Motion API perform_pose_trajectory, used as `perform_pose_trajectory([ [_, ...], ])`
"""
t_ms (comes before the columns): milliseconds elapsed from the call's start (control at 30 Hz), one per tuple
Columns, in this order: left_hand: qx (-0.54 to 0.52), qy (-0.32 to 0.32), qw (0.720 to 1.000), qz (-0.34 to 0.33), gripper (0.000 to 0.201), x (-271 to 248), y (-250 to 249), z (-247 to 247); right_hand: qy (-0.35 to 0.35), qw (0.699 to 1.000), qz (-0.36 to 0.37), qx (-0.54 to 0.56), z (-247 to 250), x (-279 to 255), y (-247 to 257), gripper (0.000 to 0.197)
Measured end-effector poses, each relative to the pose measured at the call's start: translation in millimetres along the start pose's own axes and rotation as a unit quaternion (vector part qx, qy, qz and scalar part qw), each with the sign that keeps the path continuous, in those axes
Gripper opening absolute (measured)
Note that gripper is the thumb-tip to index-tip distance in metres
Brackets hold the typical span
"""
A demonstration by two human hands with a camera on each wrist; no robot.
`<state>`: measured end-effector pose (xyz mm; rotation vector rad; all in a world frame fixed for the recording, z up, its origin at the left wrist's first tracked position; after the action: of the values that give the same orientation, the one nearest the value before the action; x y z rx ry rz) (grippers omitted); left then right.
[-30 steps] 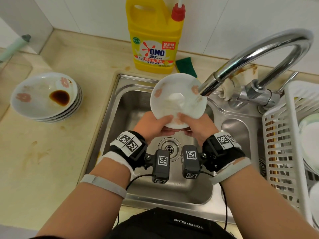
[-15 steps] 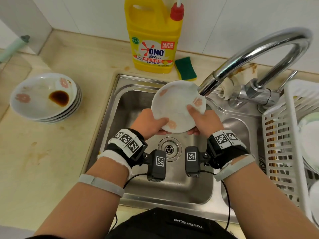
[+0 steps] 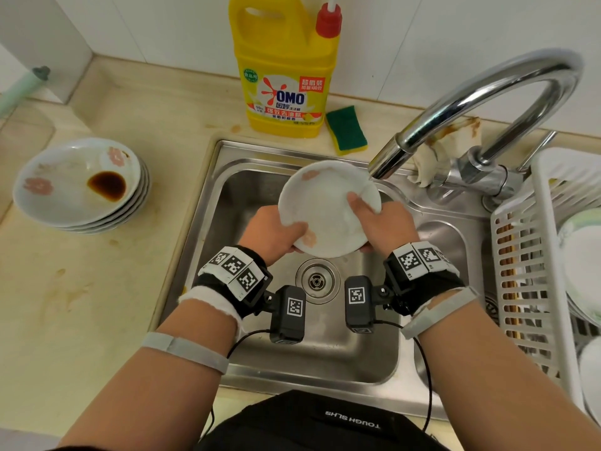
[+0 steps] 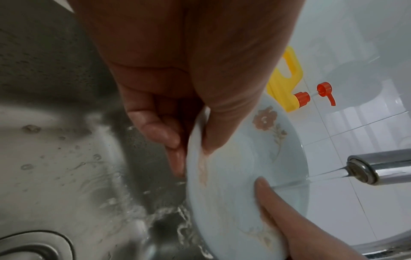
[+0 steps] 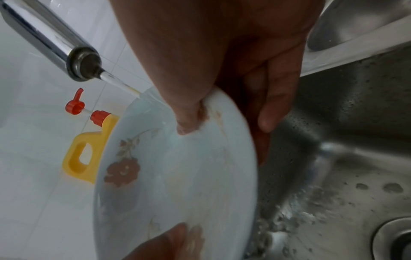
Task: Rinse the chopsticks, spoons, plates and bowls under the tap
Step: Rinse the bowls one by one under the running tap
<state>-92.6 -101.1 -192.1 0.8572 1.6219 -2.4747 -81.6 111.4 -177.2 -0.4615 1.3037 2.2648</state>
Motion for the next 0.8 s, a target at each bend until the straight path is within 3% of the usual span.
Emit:
perform_pose_trajectory([
  [133,0.015,-0.003,1.000,-0.004,0.015,0,0,2,0.036,0.996,0.045,-0.071,-2,0,2,0.038],
  [300,0.017,-0.015,1.000,-0.008,0.011,0,-3,3,0.035,0.996,0.042,-0.075,-4,1,0,0.030],
  [500,-0.006,-0.010,1.000,-0.019,0.017,-1,-4,3,0.007,1.000,0.006,0.003,-3,-2,5,0.054],
  [567,-0.051,-0.006,0.999,-0.007,0.025,-1,-1,2,0.010,1.000,0.016,0.010,-5,-3,5,0.051],
  [700,-0.201,0.035,0.977,0.069,0.036,-4,6,-14,0.035,0.996,0.016,0.086,-19,-3,-1,0.026],
  [800,-0.245,0.041,0.967,0.059,0.033,-5,4,-16,0.050,0.994,0.025,0.092,-23,-2,-3,0.018],
])
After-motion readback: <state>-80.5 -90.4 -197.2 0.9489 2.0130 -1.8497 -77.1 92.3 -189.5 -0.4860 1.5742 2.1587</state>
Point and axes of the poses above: each hand's wrist, its own x-axis towards the middle knuckle, its own z-axis out of the back of the hand, y = z × x, the point moved 6 cm from there along x, towards the middle knuckle, and after that the axes turned 6 degrees about y, right-handed, at the moved point
